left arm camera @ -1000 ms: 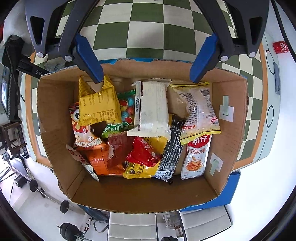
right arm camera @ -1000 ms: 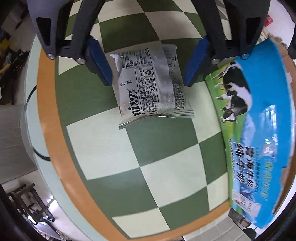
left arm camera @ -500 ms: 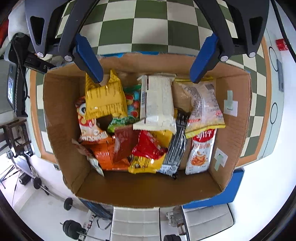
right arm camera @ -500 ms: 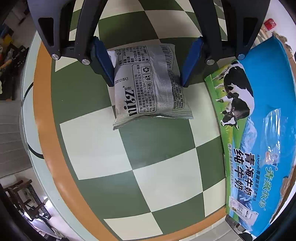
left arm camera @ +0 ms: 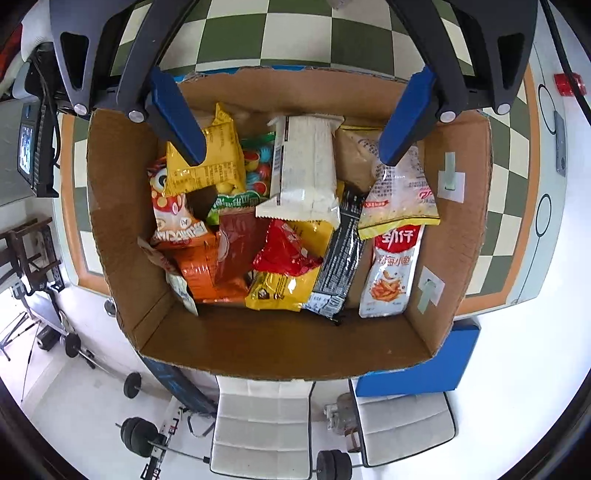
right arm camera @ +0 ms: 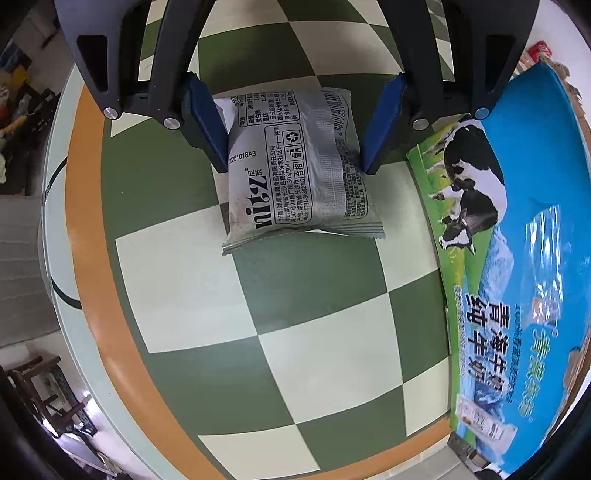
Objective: Organize snacks
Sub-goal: 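Grasp the silver 'mitz' bag beside the milk carton with the right tool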
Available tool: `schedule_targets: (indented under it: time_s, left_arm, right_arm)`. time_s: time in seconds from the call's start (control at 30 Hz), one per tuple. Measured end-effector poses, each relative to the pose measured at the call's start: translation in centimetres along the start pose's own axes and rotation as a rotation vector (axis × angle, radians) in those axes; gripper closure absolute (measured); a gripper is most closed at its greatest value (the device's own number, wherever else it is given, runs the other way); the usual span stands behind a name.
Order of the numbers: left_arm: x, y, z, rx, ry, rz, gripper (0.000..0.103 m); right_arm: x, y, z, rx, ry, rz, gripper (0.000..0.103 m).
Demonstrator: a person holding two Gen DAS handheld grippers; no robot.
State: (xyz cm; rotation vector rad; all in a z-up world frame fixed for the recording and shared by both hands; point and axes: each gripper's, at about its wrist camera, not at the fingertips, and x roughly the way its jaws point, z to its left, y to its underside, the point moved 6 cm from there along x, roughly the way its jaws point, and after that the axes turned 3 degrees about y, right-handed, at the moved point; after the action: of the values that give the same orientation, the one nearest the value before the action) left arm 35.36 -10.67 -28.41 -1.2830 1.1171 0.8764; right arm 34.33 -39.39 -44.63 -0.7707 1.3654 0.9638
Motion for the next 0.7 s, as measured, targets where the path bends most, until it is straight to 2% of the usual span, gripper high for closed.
schedule_targets:
  time_s: [0.17, 0.2, 0.23, 0.4, 0.5, 0.53, 0.63, 0.7]
  left_arm:
    - [-0.3, 0.3, 0.3, -0.029, 0.029, -0.001, 0.007]
    - [-0.5, 0.4, 0.4, -0.033, 0.03, -0.007, 0.007]
    - [-0.7, 0.4, 0.6, -0.036, 0.027, -0.017, 0.007]
    - [-2.0, 0.3, 1.3, -0.037, -0.013, -0.072, 0.007]
    - [-2.3, 0.2, 1.6, -0.013, -0.06, -0.079, 0.007]
    - [-2.2, 0.2, 1.6, -0.012, -0.052, -0.071, 0.007]
    - [-2.0, 0.4, 1.8, -0.016, -0.04, -0.057, 0.007]
    - [-1.8, 0.6, 1.7, -0.013, -0.039, -0.046, 0.007]
  right_arm:
    - [-0.3, 0.8, 0.0, 0.011, -0.016, -0.008, 0.035]
    - [-0.3, 1.0, -0.3, 0.011, -0.019, -0.009, 0.04]
    - [-0.5, 1.0, -0.5, -0.001, -0.011, -0.047, 0.046]
    - [-1.3, 1.9, -0.7, -0.001, -0.038, -0.046, 0.047]
    - [-0.6, 2.2, -0.5, 0.011, -0.074, -0.003, 0.041]
    - [-0.5, 2.2, -0.3, 0.005, -0.073, -0.001, 0.032]
    - [0.0, 2.2, 0.9, -0.04, -0.045, 0.001, 0.019]
    - [0.2, 2.2, 1.7, -0.067, 0.0, 0.006, 0.018]
